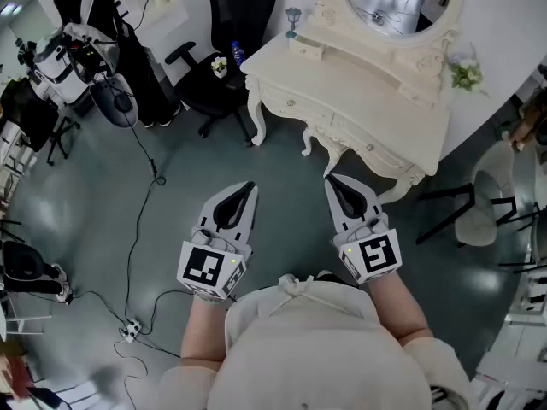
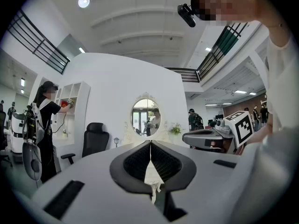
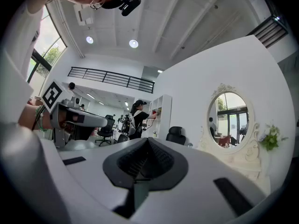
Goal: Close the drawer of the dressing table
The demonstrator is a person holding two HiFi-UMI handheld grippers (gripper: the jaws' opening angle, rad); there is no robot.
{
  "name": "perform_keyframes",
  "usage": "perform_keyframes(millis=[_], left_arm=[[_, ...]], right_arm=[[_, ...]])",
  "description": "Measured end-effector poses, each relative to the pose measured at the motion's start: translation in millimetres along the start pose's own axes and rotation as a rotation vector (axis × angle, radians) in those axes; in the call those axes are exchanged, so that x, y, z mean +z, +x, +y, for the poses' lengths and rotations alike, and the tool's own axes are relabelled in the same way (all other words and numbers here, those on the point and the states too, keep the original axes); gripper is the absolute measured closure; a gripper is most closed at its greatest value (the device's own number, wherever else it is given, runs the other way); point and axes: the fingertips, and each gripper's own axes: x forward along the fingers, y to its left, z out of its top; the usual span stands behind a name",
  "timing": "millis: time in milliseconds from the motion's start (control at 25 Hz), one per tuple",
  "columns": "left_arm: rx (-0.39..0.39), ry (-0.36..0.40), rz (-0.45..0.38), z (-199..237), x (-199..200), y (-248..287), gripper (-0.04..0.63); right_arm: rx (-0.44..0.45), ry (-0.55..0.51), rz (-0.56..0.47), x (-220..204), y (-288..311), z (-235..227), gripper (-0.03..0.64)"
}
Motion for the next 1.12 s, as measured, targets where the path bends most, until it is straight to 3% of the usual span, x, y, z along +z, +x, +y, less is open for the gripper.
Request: perform_keyframes(millis=[680,720,800,1120], left_arm=[[-0.004,-0.023,-0.008,19.2,-9.6,-15.6,0.575],[-0.006,-0.031,-0.018,21.3,-8.7,-15.4,0.542],[-0.006,-0.045,-0.032,26.5,-7.6,-14.3,0.266],[0.029,-0.045,0.013,56.7,-29.4,17.5,0.253]], right_arm=[[-0.031,0.049,-0.007,-1.2,8.5,14.2,0.612],[-0.035,0.053,-0.010,-1.3,10.1,14.9,0.612],[-0.044,0.055,-0.010,-2.9,13.9,16.8,0.612],[-0.039,0.063,0.028,-23.3,48.4,-4.8,0.612]])
